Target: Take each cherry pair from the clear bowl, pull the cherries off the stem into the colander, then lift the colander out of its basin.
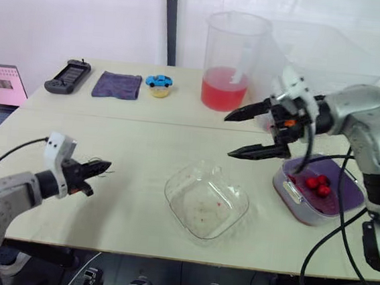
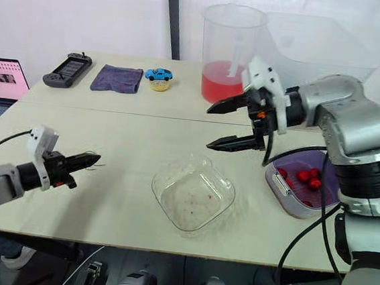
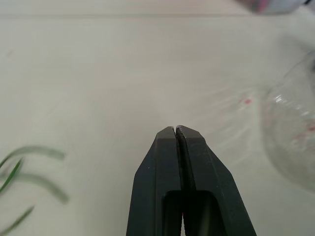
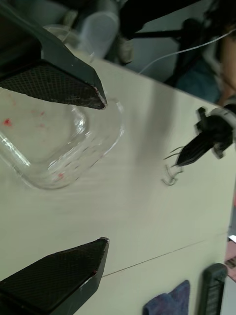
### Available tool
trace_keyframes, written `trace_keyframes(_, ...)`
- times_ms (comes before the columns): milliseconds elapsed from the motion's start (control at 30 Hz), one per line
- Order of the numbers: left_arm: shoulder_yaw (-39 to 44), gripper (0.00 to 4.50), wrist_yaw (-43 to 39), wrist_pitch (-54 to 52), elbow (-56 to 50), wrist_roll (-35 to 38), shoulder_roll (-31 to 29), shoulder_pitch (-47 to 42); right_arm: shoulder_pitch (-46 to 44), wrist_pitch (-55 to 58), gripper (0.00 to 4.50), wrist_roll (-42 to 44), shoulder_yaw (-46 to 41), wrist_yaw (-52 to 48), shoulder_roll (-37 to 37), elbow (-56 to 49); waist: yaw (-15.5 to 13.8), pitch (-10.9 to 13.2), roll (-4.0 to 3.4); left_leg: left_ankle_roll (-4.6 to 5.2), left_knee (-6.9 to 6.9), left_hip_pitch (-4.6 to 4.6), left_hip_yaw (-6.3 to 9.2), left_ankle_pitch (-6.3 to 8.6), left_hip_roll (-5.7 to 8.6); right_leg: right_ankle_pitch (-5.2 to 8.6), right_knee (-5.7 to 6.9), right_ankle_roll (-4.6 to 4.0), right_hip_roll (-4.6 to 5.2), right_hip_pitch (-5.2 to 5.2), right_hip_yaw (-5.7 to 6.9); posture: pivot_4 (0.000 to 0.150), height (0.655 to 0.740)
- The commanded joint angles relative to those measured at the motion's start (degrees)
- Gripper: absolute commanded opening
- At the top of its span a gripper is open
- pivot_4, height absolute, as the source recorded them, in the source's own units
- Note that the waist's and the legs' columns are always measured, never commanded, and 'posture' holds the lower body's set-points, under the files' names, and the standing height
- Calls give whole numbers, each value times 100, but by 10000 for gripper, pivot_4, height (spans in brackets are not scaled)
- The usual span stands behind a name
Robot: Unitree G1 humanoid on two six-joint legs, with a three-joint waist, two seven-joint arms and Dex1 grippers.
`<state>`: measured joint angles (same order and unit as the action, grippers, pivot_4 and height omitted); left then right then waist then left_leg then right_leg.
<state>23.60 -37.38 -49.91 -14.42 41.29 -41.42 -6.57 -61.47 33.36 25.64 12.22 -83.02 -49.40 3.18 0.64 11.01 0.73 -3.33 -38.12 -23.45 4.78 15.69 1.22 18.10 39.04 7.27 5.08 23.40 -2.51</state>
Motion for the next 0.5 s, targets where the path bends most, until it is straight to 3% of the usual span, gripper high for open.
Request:
trace_keyframes(33,384,0,196,351,278,19,204,-159,-295,-150,44322,-43,-212,-39,119,132,3,0,0,0,0,0,1,0,0,0,1,0,0,0,1,1500,7337)
trace_keyframes(67,351,0,176,439,377,-74,208,-134,-307,-187,44322,-97,-223,-21,136,161,14,0,0,0,-1,0,1,0,-1,0,2,0,0,2,1,1500,7337)
trace_keyframes(233,356,23396,191,731,804,-277,195,-216,-324,-332,45000,-345,-220,23,118,304,35,0,0,-3,6,0,-1,-1,-1,0,1,0,-1,7,0,1500,7337)
trace_keyframes(367,434,44791,207,883,977,-358,123,-327,-289,-272,45000,-359,-273,-6,102,255,38,0,0,-2,6,0,-1,0,-1,0,1,0,-2,7,0,1500,7337)
trace_keyframes(500,630,44791,176,925,997,-241,-6,-563,-214,-191,45000,-375,-304,-23,35,157,37,0,0,-2,6,0,-1,0,-1,0,1,0,-1,7,0,1500,7337)
